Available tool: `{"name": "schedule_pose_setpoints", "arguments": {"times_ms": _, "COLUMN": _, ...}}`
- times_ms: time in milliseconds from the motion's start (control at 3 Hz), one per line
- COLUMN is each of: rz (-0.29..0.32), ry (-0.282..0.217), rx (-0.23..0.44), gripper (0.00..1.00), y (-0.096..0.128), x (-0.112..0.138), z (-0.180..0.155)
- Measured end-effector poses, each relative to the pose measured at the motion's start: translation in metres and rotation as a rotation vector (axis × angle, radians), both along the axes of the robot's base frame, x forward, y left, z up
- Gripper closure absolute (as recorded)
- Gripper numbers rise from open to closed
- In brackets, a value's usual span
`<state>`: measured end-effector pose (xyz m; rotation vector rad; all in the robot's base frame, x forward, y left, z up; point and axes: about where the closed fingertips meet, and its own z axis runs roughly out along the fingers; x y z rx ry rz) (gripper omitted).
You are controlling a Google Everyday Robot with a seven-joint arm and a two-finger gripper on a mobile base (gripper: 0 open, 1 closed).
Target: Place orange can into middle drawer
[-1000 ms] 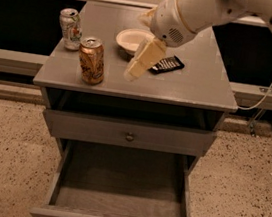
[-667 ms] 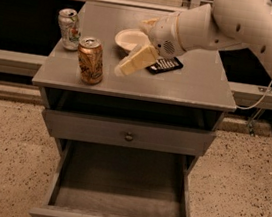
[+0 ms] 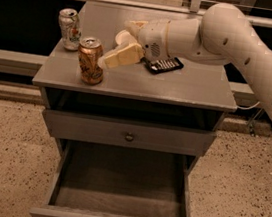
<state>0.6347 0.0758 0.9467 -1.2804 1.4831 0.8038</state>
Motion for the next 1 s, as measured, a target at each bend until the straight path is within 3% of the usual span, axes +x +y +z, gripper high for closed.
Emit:
{"name": "schedule_pose_setpoints", "arguments": {"times_ms": 333, "rz": 0.026, "ry": 0.028, "rx": 0.044, "gripper": 0.00, "y": 0.022, "x": -0.003, "z": -0.006}}
{"name": "schedule_pose_setpoints", "arguments": {"times_ms": 1000, "rz": 0.064, "ry": 0.013, "rx": 0.020, "gripper": 0.02, "y": 0.067, "x": -0.006, "z": -0.018}}
